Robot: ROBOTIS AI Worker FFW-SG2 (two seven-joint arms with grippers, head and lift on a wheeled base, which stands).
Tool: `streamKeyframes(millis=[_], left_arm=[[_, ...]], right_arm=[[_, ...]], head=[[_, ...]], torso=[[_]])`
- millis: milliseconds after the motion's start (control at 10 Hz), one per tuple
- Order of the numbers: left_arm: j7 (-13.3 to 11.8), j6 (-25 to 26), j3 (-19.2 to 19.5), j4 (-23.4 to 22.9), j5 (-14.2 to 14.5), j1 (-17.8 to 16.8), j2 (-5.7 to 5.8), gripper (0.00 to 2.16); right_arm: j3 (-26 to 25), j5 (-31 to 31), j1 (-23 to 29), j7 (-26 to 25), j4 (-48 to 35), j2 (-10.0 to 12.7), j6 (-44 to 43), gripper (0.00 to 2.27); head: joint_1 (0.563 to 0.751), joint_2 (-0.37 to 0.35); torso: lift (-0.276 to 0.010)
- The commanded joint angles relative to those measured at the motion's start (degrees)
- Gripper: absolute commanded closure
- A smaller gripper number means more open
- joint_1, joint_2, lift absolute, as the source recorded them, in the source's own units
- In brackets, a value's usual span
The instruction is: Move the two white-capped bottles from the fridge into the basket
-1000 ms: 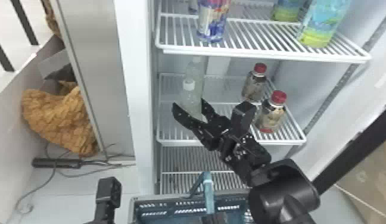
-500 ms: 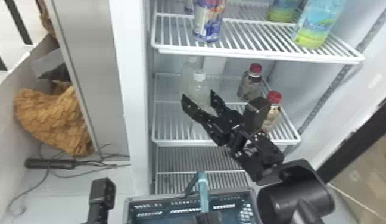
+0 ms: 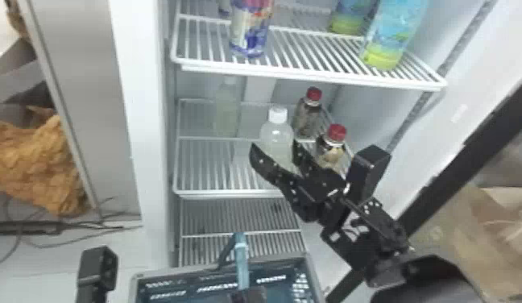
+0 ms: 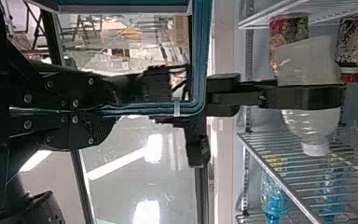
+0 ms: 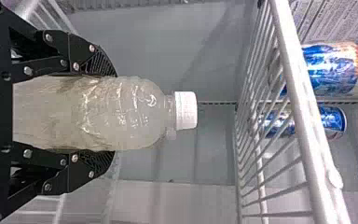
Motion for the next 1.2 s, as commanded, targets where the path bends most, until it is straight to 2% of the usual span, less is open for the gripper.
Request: streamKeyframes(millis=[0,200,500,900,1100], left_arm=[[0.0,0.0,0.0,0.0,0.0,0.0,0.09,1.12],[0.0,0.0,0.2,0.0,-0.1,0.1,0.17,1.12],[0.0,0.1,0.2,0.0,-0.1,0.3,0.26,1.12],[0.0,0.1,0.3,0.0,-0.2,0.4,0.35,1.12],[0.0,0.1,0.3,0.0,-0.2,0.3,0.26,1.12]], right_arm=[[-1.6,-0.1,4.1,0.5,-5.8,0.5,4.7,0.7],[-3.7,-0.8,9.5,1.4,-13.0,1.1,11.3,0.7],[-5.5,-1.7,14.5,1.6,-21.0,1.7,20.4,0.7],[-6.4,-3.2,19.2,1.7,-31.4,1.6,37.0,0.7],[-6.2,-5.6,20.8,1.7,-34.1,1.5,41.1,0.7]], head=[[0.695,-0.288],[0.695,-0.31],[0.695,-0.332],[0.695,-0.35],[0.695,-0.35]], torso=[[-0.26],[-0.26],[-0.26],[-0.26],[-0.26]])
